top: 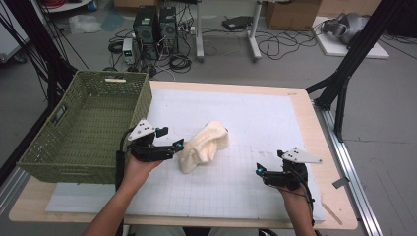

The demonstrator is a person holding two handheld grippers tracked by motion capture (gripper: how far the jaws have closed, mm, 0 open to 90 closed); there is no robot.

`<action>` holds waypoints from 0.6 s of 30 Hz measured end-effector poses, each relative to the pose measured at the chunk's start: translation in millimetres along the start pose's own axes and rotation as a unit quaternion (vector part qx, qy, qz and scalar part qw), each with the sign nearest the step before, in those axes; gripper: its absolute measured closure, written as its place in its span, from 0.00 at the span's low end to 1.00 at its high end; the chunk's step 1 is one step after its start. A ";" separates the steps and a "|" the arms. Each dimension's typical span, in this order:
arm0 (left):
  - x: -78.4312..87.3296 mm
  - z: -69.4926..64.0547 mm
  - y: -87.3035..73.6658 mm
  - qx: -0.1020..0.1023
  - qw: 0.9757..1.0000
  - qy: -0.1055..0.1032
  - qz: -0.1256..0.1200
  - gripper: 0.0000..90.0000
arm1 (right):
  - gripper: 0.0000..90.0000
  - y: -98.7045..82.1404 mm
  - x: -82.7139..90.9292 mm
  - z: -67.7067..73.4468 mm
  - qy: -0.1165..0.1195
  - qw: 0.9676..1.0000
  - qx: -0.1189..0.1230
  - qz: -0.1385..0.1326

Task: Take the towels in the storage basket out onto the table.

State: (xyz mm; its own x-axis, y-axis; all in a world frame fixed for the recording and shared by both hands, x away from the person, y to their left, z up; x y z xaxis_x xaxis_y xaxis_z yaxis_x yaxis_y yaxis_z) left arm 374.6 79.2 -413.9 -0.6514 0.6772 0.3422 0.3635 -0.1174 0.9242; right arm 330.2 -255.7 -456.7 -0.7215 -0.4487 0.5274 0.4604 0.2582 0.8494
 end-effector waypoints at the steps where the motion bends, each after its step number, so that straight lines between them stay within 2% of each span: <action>1: -0.1 -0.6 -0.7 0.000 1.000 -0.004 0.001 0.24 | 0.08 1.2 -0.7 0.5 -0.002 1.000 -0.002 -0.001; 6: 0.3 -4.8 -4.4 -0.011 1.000 -0.006 0.011 0.23 | 0.08 2.6 -6.7 5.1 0.009 1.000 0.008 0.007; 13: 2.4 -0.3 -1.4 -0.006 1.000 -0.009 0.005 0.24 | 0.08 0.9 -10.6 7.8 0.016 1.000 0.016 0.016; 18: 2.2 -1.3 -1.8 -0.008 1.000 -0.013 0.006 0.24 | 0.08 0.5 -7.7 6.9 0.018 1.000 0.002 0.012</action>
State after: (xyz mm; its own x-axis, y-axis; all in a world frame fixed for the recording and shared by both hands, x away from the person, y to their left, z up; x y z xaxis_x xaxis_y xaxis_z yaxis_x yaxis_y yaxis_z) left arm 371.6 80.0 -414.7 -0.6290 0.6942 0.3499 0.3608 -0.1379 0.9224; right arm 332.4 -246.2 -460.2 -0.6917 -0.4729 0.5459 0.4742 0.2727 0.8371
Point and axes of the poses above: each handheld gripper's, and its own axes: x roughly backward along the jaws, y roughly out of its top, z roughly to its left, the point moved 8 cm from there along -x, roughly forward along the jaws, and after that the axes turned 2 degrees about z, right-handed, at the moved point
